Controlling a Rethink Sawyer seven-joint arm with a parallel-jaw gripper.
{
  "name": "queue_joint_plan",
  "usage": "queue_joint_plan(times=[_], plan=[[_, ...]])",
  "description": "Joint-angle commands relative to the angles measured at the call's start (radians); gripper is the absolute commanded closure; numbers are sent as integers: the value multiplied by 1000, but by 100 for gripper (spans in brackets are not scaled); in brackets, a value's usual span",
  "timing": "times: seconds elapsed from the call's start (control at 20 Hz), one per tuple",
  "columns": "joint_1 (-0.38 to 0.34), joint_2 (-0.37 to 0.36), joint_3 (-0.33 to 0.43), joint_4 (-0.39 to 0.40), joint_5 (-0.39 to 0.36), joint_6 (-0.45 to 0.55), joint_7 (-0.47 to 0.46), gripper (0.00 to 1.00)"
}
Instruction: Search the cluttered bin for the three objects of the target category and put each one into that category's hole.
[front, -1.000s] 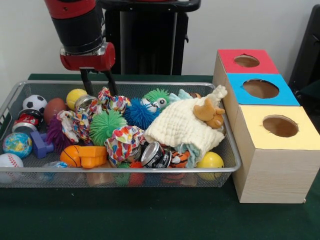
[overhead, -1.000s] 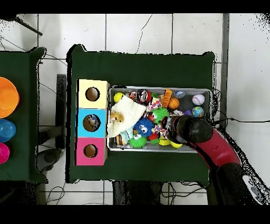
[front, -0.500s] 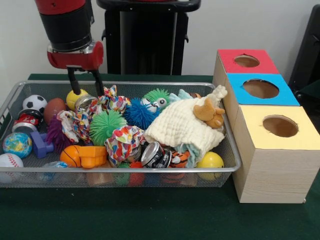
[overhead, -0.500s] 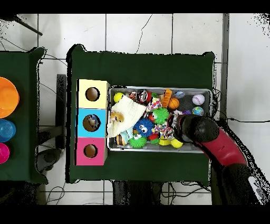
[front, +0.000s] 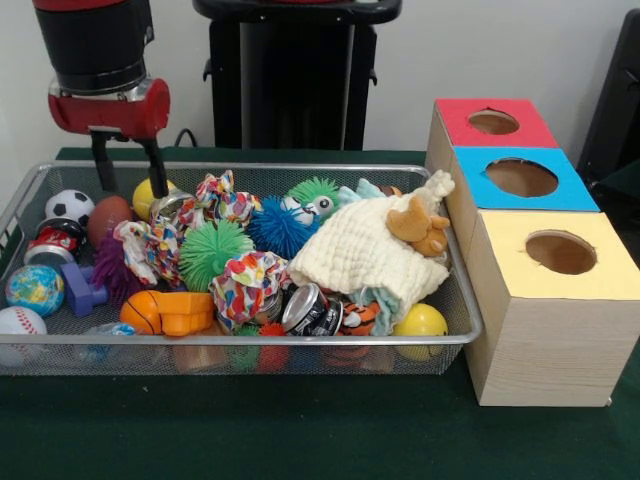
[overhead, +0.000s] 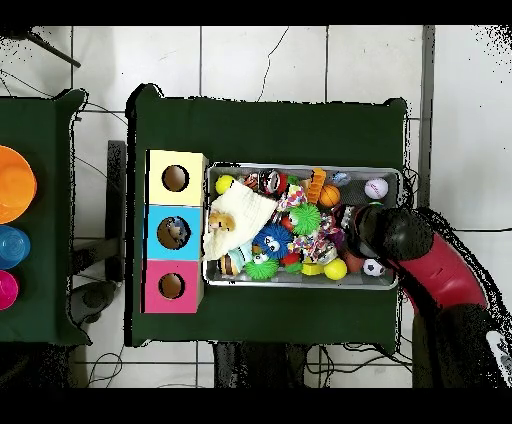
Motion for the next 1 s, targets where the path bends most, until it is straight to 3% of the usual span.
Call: queue_joint_plan(times=[0.05, 0.55, 0.75, 1.0], plan=[[9, 24, 33, -84, 46, -81, 237, 0], [86, 54, -94, -74, 180, -137, 445, 0], [103, 63, -125, -69, 226, -130, 479, 0], [94, 49, -75, 4, 278, -199, 522, 0]])
